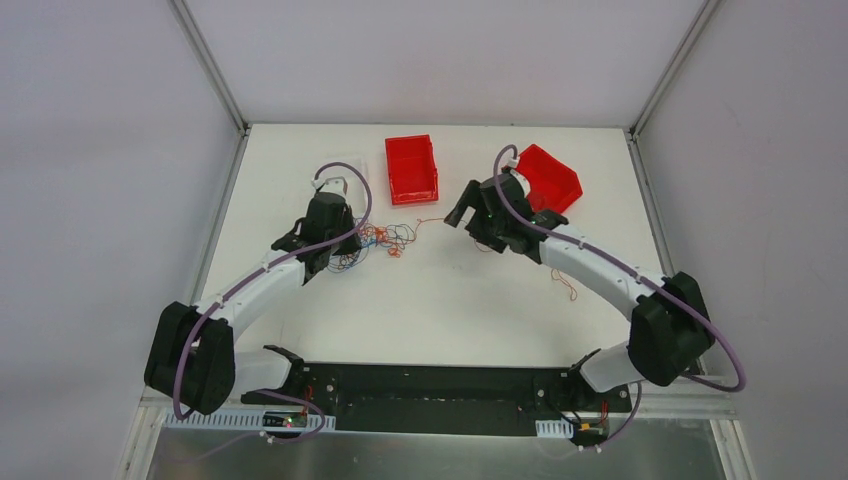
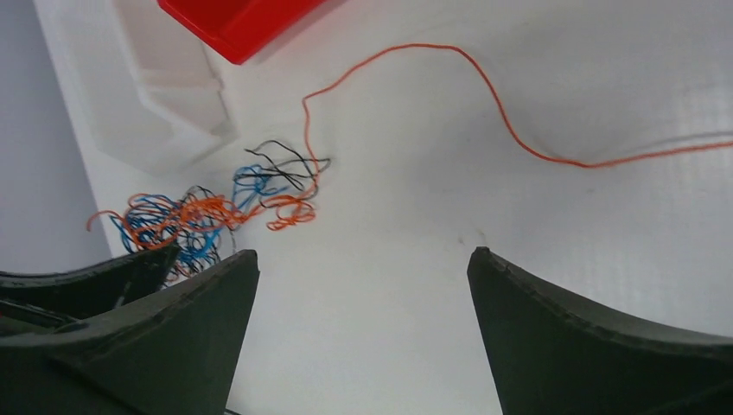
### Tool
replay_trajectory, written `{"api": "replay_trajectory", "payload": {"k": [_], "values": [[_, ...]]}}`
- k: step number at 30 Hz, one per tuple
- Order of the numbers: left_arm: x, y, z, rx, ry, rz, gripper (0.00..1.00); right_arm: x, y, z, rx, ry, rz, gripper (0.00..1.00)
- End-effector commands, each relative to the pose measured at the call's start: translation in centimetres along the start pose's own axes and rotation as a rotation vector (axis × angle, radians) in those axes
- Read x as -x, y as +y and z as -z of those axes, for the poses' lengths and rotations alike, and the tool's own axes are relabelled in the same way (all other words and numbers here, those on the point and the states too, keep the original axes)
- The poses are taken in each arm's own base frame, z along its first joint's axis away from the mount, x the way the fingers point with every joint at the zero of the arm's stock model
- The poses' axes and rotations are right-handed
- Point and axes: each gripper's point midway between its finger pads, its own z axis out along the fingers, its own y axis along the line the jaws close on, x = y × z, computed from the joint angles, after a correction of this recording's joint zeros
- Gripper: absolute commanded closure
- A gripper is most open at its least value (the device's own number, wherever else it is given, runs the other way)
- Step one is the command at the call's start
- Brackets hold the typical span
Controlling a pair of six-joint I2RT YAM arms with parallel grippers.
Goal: Untangle the cables
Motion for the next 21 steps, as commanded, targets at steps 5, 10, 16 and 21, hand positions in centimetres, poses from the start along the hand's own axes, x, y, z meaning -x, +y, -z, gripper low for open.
{"api": "replay_trajectory", "payload": {"k": [5, 10, 16, 21], "values": [[1.0, -0.6, -0.3, -0.013, -0.023, -0.019, 0.89, 0.3, 7.2, -6.3, 0.108, -0.123, -0.272, 0.09], [1.0, -0.5, -0.2, -0.009, -0.026, -0.019, 0.88, -0.3, 7.4, -9.5, 0.106, -0.135, -0.328, 0.16], [1.1, -0.5, -0.2, -0.008, -0.029, -0.020, 0.88, -1.2, 7.9, -13.1, 0.088, -0.109, -0.328, 0.29], [1.2, -0.3, -0.2, 0.001, -0.032, -0.018, 0.87, -2.2, 8.3, -15.2, 0.085, -0.080, -0.327, 0.40]]}}
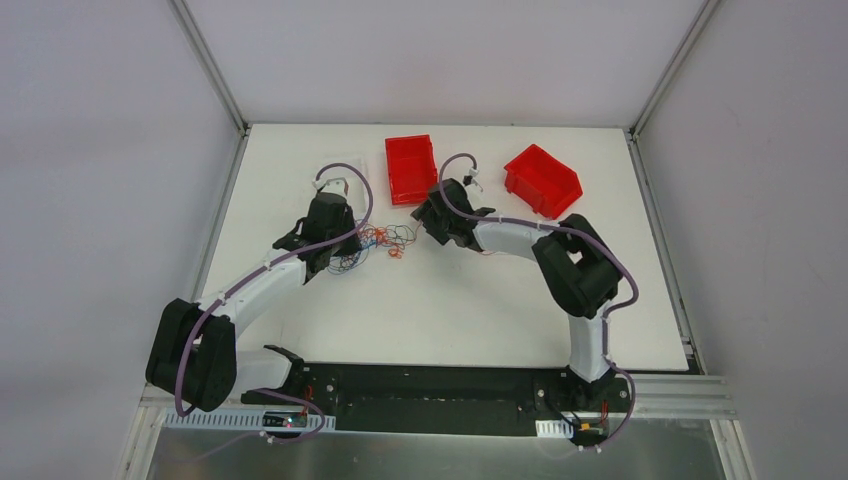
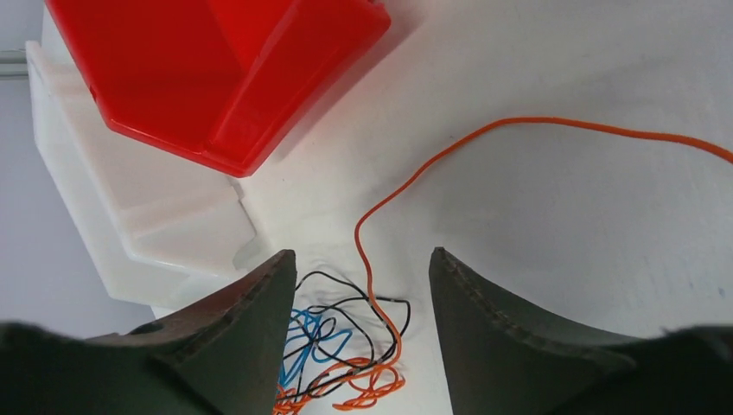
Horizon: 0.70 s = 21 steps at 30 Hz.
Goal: Untangle the cables
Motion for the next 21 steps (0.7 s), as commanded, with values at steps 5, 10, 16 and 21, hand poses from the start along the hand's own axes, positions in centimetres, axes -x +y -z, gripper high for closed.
{"api": "replay_trajectory", "payload": {"k": [5, 10, 16, 21], "values": [[1.6, -0.4, 0.2, 0.001, -0.047, -0.012, 0.87, 0.2, 1.9, -1.3, 0.041, -0.022, -0.041, 0.83], [1.7, 0.0, 0.2, 0.025, -0.052, -0.010, 0.87, 4.1, 0.1, 1.7, 0.011, -0.133, -0.038, 1.00], [1.5, 1.0, 0.0, 0.083, -0.041, 0.002, 0.89, 12.0, -4.4, 7.8, -0.044, -0.296, -0.078, 1.00], [1.4, 1.5, -0.2, 0.119, -0.028, 0.004, 0.90, 17.3, -9.6, 13.1, -0.094, -0.392, -0.127, 1.00]]}}
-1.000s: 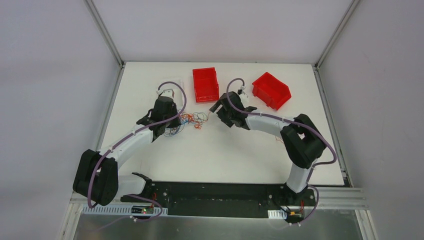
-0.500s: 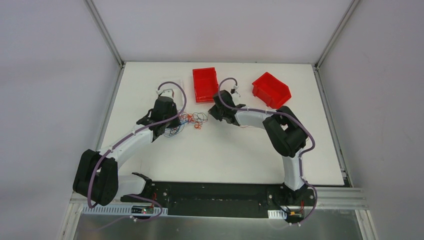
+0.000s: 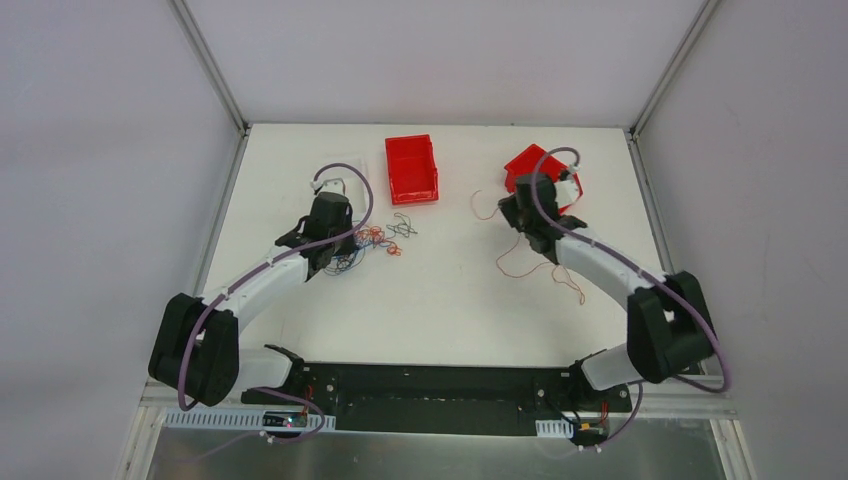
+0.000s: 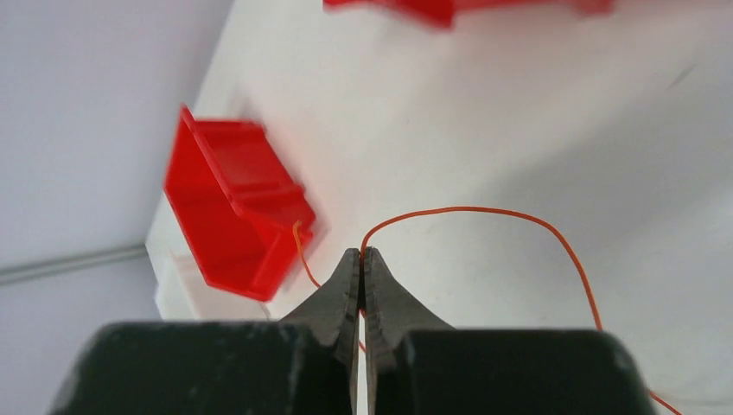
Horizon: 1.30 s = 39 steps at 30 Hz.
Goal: Untangle the cables
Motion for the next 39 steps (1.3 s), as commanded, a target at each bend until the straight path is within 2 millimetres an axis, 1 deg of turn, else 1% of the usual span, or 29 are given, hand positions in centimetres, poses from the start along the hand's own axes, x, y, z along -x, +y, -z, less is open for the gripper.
{"api": "replay_trajectory", "payload": {"k": [1, 3, 5, 7, 9, 11, 13, 15, 20, 21, 22, 23, 25, 26, 28, 30, 32, 35, 37, 39], "values": [[1.4, 0.1, 0.0, 0.041, -0.025, 0.010, 0.90, 6.4, -3.5, 3.2, -0.044, -0.113, -0.008, 1.00], [1.4, 0.1, 0.0, 0.042, -0.022, 0.010, 0.90, 8.1, -4.0, 4.4, -0.030, -0.125, -0.005, 1.00], [1.4, -0.1, 0.0, 0.033, -0.019, 0.010, 0.90, 8.7, -3.6, 5.5, -0.005, -0.103, 0.024, 1.00], [1.3, -0.3, 0.0, 0.021, -0.013, 0.010, 0.90, 8.3, -2.5, 6.6, 0.025, -0.055, 0.065, 1.00], [1.3, -0.6, 0.0, 0.003, -0.007, 0.005, 0.90, 7.6, -1.2, 7.3, 0.068, 0.012, 0.102, 1.00], [1.2, -0.9, 0.0, -0.012, 0.001, 0.001, 0.90, 7.5, -1.3, 8.1, 0.043, 0.039, 0.129, 1.00], [1.1, -1.1, -0.1, -0.021, 0.007, -0.004, 0.89, 8.1, -2.4, 8.7, -0.008, 0.021, 0.158, 0.99], [1.0, -1.3, -0.1, -0.033, 0.014, -0.006, 0.89, 8.8, -4.4, 9.1, -0.083, -0.017, 0.184, 0.97], [0.5, -2.2, -0.4, -0.073, 0.042, -0.008, 0.87, 9.9, -11.5, 9.4, -0.296, -0.054, 0.148, 0.90], [0.5, -2.3, -0.4, -0.078, 0.047, -0.010, 0.87, 10.0, -12.8, 9.5, -0.335, -0.053, 0.132, 0.80], [0.4, -2.5, -0.5, -0.082, 0.050, -0.014, 0.87, 10.1, -14.2, 9.6, -0.377, -0.055, 0.109, 0.61], [0.4, -2.5, -0.5, -0.081, 0.052, -0.018, 0.86, 10.2, -15.3, 9.9, -0.409, -0.051, 0.091, 0.47], [0.5, -2.3, -0.6, -0.072, 0.045, -0.023, 0.86, 10.4, -17.5, 10.8, -0.489, -0.064, 0.035, 0.05], [0.6, -2.3, -0.6, -0.070, 0.044, -0.025, 0.86, 10.5, -18.3, 11.3, -0.515, -0.069, 0.024, 0.01], [0.6, -2.2, -0.5, -0.071, 0.041, -0.026, 0.86, 10.7, -19.5, 12.4, -0.572, -0.087, 0.004, 0.01], [0.7, -2.3, -0.4, -0.077, 0.041, -0.025, 0.86, 10.6, -20.3, 13.3, -0.612, -0.077, 0.012, 0.01], [0.7, -2.4, -0.4, -0.081, 0.040, -0.025, 0.85, 9.8, -21.0, 14.0, -0.643, -0.037, 0.014, 0.01], [0.7, -2.5, -0.3, -0.087, 0.041, -0.024, 0.85, 8.3, -21.6, 14.5, -0.642, 0.024, 0.004, 0.01], [0.7, -2.6, -0.2, -0.091, 0.042, -0.024, 0.85, 7.5, -21.9, 14.6, -0.625, 0.042, -0.001, 0.01], [0.7, -2.6, -0.2, -0.095, 0.043, -0.024, 0.84, 6.8, -22.7, 14.5, -0.624, 0.052, 0.000, 0.01]]}}
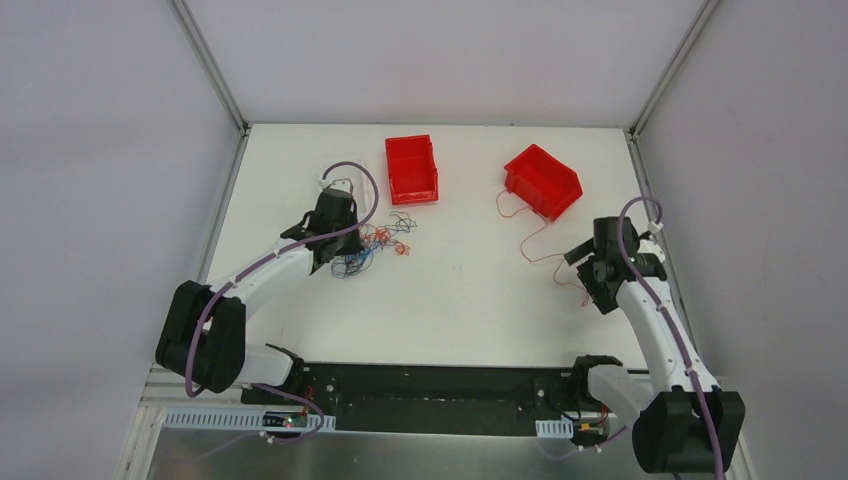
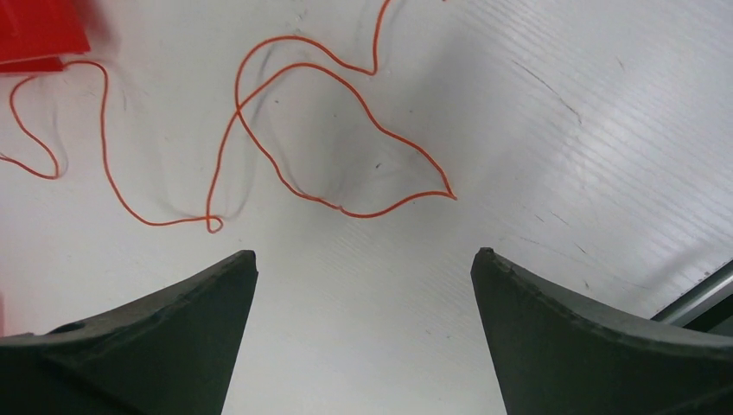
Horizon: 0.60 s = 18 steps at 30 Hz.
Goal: Untangle the cables
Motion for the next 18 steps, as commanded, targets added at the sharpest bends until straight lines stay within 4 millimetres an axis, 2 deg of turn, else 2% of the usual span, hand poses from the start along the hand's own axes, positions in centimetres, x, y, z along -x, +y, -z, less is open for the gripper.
{"api": "replay_trajectory", "payload": {"k": [1, 5, 7, 18], "values": [[1.7, -1.4, 0.8, -0.052, -0.037, -0.014, 0.84, -2.3, -2.0, -0.5, -0.017, 0.065, 0.008, 0.01], [1.7, -1.5, 0.8, -0.056, -0.036, -0.014, 0.84, -3.6, -0.6, -2.2, 0.071, 0.120, -0.015, 0.01], [1.6, -1.6, 0.8, -0.060, -0.035, -0.015, 0.83, -3.6, 0.6, -2.9, 0.124, 0.114, -0.031, 0.01], [1.6, -1.9, 0.9, -0.076, -0.031, -0.020, 0.83, -1.1, 6.7, -4.9, 0.350, 0.007, -0.036, 0.01]]}}
